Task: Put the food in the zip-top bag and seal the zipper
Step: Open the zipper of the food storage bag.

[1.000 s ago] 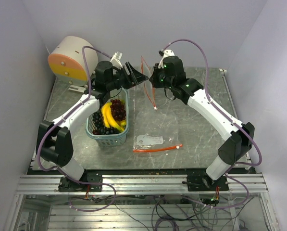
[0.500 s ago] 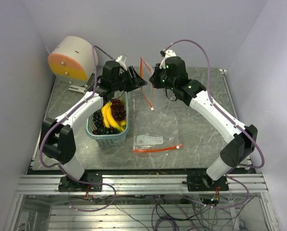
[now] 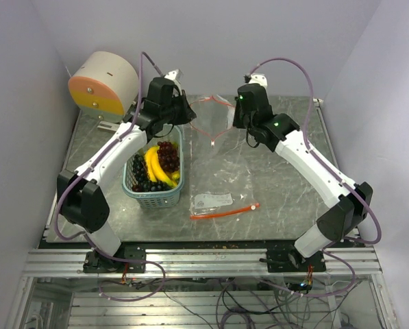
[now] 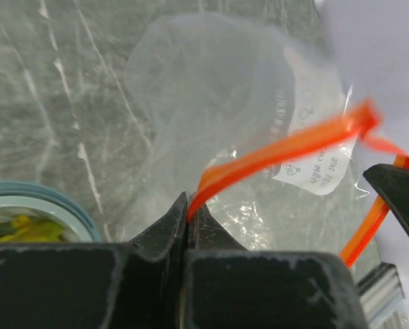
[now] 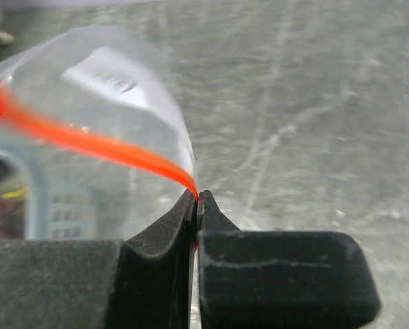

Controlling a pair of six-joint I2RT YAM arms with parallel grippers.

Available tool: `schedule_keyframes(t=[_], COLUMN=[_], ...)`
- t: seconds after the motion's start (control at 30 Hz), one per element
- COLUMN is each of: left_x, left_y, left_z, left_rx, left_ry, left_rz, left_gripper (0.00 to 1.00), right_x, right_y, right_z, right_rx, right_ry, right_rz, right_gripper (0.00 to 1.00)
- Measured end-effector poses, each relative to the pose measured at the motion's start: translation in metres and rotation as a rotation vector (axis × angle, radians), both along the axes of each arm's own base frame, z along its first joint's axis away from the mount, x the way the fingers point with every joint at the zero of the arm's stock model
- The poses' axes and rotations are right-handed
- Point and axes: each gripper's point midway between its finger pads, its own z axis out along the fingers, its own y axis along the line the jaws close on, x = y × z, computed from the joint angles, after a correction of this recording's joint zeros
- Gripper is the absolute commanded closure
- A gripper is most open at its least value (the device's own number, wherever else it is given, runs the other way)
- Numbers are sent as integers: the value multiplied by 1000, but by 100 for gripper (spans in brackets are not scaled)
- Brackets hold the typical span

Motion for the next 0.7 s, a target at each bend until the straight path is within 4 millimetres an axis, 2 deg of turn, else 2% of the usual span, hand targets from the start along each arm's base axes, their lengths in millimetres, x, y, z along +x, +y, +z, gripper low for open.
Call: schedule_keyframes(t=[0.1, 0.27, 0.3, 0.4, 0.47, 0.57, 0.7], left_x=[4, -7, -8, -8, -9, -10, -10], left_y=[14, 15, 15, 18, 18, 15, 10], left_z=[19, 32, 32, 29, 24, 24, 30], left_rx=[73, 110, 110, 109, 104, 85, 48], left_ry=[-62, -103, -106, -99, -88, -78, -85], left_rz=[26, 0, -1, 1, -1, -9, -23], left_gripper=[93, 93, 93, 93, 93, 93, 93], right_x=[1, 1, 2, 8, 13, 20, 23], right_y=[-33, -40, -39, -30, -20, -2, 13], right_z=[-7, -8, -6, 2, 9, 15, 7], right_rx=[-82, -93, -90, -70, -51, -13, 13], right_ry=[19, 25, 22, 8, -6, -23, -3], right_rz=[-123, -146, -145, -105, -59, 8, 58], right_gripper=[100, 100, 97, 72, 62, 55, 54])
